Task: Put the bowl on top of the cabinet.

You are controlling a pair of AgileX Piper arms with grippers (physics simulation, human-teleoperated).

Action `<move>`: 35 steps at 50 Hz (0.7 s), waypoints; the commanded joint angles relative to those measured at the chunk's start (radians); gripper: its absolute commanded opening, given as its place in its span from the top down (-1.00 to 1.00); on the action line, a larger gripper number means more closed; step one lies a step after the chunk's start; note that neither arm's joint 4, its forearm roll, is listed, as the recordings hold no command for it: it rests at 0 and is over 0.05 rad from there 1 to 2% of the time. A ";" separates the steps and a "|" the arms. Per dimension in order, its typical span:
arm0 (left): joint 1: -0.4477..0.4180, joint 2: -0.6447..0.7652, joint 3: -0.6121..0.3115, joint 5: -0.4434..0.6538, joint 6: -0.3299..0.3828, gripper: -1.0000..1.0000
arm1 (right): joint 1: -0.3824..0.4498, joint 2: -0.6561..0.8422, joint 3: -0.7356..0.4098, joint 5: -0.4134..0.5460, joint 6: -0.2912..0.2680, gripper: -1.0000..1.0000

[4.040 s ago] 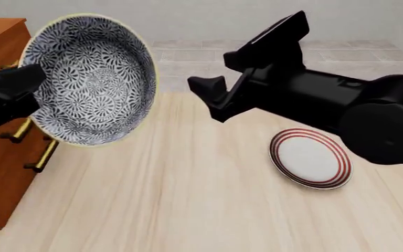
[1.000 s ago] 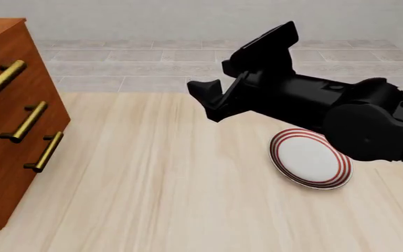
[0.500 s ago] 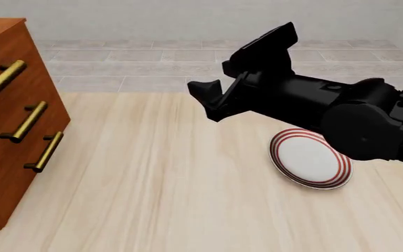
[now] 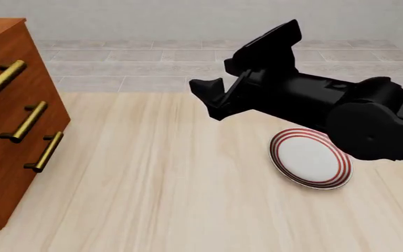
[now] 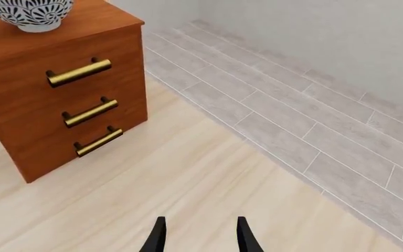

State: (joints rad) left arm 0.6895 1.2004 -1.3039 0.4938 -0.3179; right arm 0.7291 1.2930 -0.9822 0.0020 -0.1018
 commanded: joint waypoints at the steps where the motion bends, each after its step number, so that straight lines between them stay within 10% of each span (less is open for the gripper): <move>1: -0.002 0.001 -0.010 0.005 0.004 -1.00 | -0.001 -0.002 -0.001 0.001 -0.001 -1.00; 35: -0.002 -0.041 -0.156 0.112 -0.013 -1.00 | 0.004 -0.008 -0.003 0.005 -0.001 -1.00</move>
State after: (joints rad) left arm 0.6857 1.1747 -1.4151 0.5731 -0.3268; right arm 0.7310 1.2897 -0.9843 0.0039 -0.1031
